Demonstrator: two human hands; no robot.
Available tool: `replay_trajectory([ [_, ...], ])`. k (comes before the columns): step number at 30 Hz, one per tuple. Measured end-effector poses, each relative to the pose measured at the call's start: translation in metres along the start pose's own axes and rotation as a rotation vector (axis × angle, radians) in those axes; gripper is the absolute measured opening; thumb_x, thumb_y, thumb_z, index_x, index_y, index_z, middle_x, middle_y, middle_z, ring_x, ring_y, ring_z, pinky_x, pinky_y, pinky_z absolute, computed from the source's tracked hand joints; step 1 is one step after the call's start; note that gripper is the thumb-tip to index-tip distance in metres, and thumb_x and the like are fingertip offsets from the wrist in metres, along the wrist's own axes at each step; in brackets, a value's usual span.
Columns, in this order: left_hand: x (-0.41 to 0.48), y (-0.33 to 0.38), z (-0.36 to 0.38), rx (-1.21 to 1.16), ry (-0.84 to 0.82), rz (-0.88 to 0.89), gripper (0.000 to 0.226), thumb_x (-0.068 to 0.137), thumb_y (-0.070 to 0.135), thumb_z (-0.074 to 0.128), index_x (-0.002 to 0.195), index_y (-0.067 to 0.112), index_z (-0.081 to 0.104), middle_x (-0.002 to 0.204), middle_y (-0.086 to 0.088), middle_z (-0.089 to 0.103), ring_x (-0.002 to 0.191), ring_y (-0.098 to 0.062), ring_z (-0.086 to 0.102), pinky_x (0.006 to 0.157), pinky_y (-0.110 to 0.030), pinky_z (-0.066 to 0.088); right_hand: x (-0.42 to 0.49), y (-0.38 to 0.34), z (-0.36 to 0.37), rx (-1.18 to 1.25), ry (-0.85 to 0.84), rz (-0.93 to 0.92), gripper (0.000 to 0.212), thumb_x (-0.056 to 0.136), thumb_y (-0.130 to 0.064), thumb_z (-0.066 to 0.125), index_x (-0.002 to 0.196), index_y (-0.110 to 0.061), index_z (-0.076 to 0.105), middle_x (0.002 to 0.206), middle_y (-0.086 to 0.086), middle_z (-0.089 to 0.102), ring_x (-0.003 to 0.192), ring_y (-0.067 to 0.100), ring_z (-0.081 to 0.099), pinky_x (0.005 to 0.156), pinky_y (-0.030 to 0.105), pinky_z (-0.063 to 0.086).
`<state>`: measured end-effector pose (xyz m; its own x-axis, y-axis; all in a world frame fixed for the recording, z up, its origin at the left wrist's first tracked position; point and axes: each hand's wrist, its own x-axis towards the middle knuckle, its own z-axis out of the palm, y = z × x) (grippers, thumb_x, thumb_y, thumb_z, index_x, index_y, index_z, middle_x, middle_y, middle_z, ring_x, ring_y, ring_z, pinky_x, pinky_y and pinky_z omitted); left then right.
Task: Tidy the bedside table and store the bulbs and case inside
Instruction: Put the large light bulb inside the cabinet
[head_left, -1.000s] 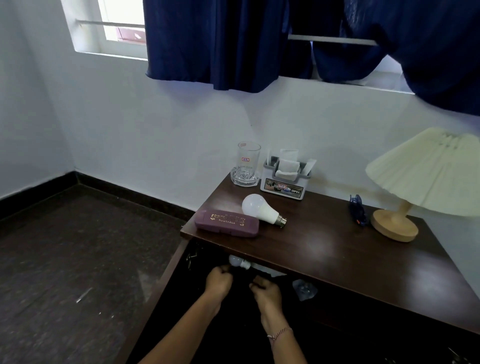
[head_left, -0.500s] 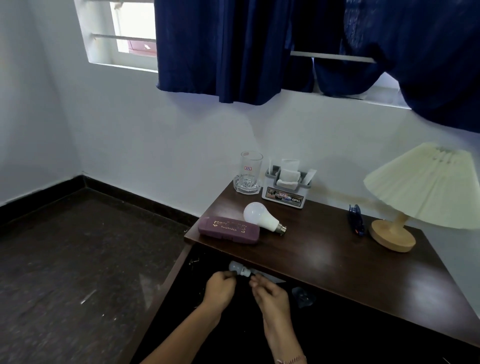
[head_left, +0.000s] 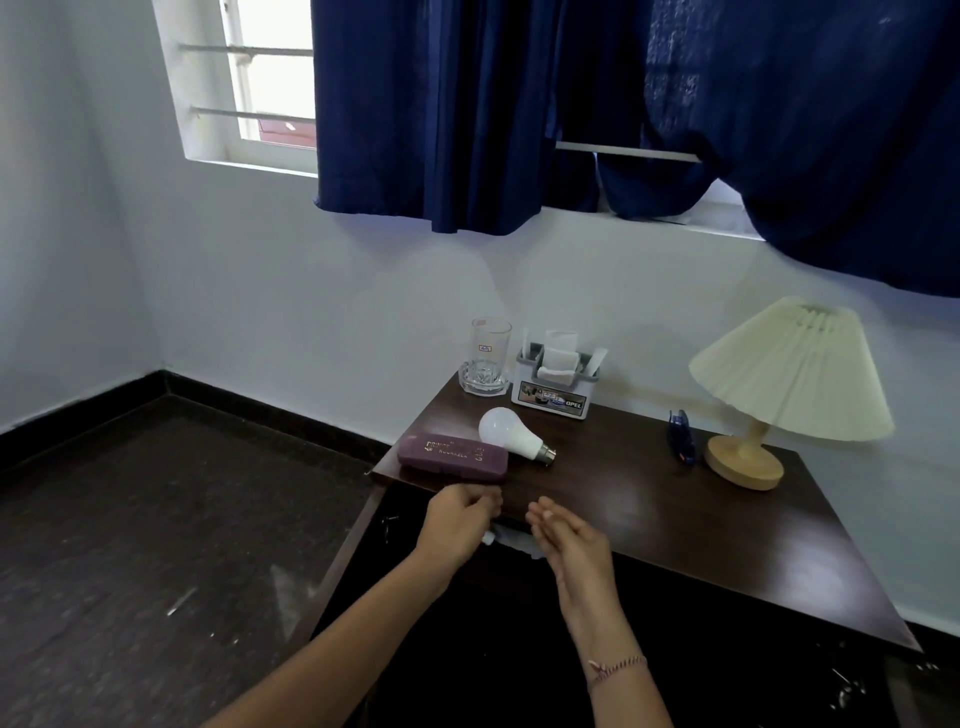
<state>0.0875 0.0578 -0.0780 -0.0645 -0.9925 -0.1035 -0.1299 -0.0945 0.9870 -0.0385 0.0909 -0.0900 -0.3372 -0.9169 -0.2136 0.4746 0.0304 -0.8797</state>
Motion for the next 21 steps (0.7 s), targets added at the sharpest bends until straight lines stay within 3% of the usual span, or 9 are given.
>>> replay_trajectory([
  [3, 0.011, 0.024, 0.007, 0.124, 0.019, 0.135, 0.027, 0.087, 0.010, 0.048, 0.102, 0.006, 0.070, 0.096, -0.006, 0.069, 0.096, -0.020, 0.064, 0.092, -0.035, 0.048, 0.009, -0.016, 0.003, 0.015, 0.009, -0.024, 0.029, 0.092, 0.007, 0.042, 0.118, 0.016, 0.050, 0.108, 0.024, 0.059, 0.080, 0.017, 0.061, 0.066, 0.010, 0.053],
  [5, 0.025, 0.041, 0.011, 0.212, 0.051, 0.162, 0.033, 0.089, 0.012, 0.046, 0.116, 0.006, 0.064, 0.108, -0.010, 0.067, 0.103, -0.023, 0.061, 0.091, -0.030, 0.045, 0.017, -0.025, 0.005, 0.009, 0.029, -0.030, 0.028, 0.092, 0.005, 0.042, 0.117, 0.014, 0.051, 0.100, 0.019, 0.063, 0.075, 0.013, 0.063, 0.065, 0.009, 0.052],
  [7, 0.042, 0.056, 0.013, 0.267, 0.094, 0.157, 0.039, 0.090, 0.012, 0.043, 0.127, 0.007, 0.056, 0.120, -0.013, 0.063, 0.109, -0.027, 0.059, 0.087, -0.026, 0.044, 0.027, -0.032, 0.006, -0.006, 0.053, -0.038, 0.027, 0.092, 0.004, 0.044, 0.116, 0.013, 0.053, 0.105, 0.021, 0.063, 0.078, 0.014, 0.065, 0.070, 0.012, 0.053],
  [10, 0.064, 0.071, 0.012, 0.345, 0.134, 0.168, 0.035, 0.088, 0.010, 0.041, 0.116, 0.002, 0.062, 0.118, -0.018, 0.064, 0.108, -0.033, 0.057, 0.083, -0.032, 0.045, 0.043, -0.039, 0.007, -0.045, 0.097, -0.040, 0.027, 0.092, 0.003, 0.046, 0.116, 0.012, 0.054, 0.116, 0.026, 0.059, 0.100, 0.025, 0.059, 0.090, 0.027, 0.050],
  [13, 0.083, 0.075, 0.008, 0.535, 0.142, 0.172, 0.027, 0.086, 0.006, 0.038, 0.092, -0.008, 0.061, 0.106, -0.024, 0.064, 0.102, -0.037, 0.056, 0.076, -0.032, 0.040, 0.056, -0.043, 0.009, -0.078, 0.130, -0.034, 0.028, 0.090, 0.005, 0.048, 0.117, 0.012, 0.054, 0.115, 0.025, 0.059, 0.103, 0.027, 0.057, 0.099, 0.030, 0.043],
  [17, 0.102, 0.071, 0.009, 0.723, 0.106, 0.149, 0.028, 0.087, 0.002, 0.037, 0.098, -0.010, 0.060, 0.113, -0.025, 0.062, 0.108, -0.037, 0.054, 0.086, -0.037, 0.041, 0.070, -0.041, 0.010, -0.116, 0.190, -0.017, 0.027, 0.089, 0.005, 0.049, 0.115, 0.011, 0.056, 0.121, 0.028, 0.058, 0.117, 0.037, 0.054, 0.106, 0.038, 0.040],
  [19, 0.109, 0.069, 0.012, 0.773, 0.098, 0.142, 0.030, 0.088, 0.003, 0.037, 0.103, -0.009, 0.060, 0.114, -0.025, 0.062, 0.109, -0.037, 0.054, 0.085, -0.036, 0.042, 0.075, -0.039, 0.010, -0.123, 0.198, -0.006, 0.027, 0.089, 0.005, 0.049, 0.114, 0.011, 0.056, 0.108, 0.023, 0.064, 0.112, 0.033, 0.057, 0.107, 0.043, 0.037],
  [21, 0.114, 0.069, 0.015, 0.800, 0.094, 0.132, 0.029, 0.088, 0.004, 0.038, 0.102, -0.010, 0.061, 0.113, -0.025, 0.062, 0.107, -0.037, 0.055, 0.081, -0.035, 0.041, 0.080, -0.037, 0.009, -0.124, 0.195, 0.011, 0.029, 0.089, 0.005, 0.049, 0.116, 0.012, 0.056, 0.089, 0.010, 0.062, 0.096, 0.024, 0.056, 0.105, 0.040, 0.039],
])
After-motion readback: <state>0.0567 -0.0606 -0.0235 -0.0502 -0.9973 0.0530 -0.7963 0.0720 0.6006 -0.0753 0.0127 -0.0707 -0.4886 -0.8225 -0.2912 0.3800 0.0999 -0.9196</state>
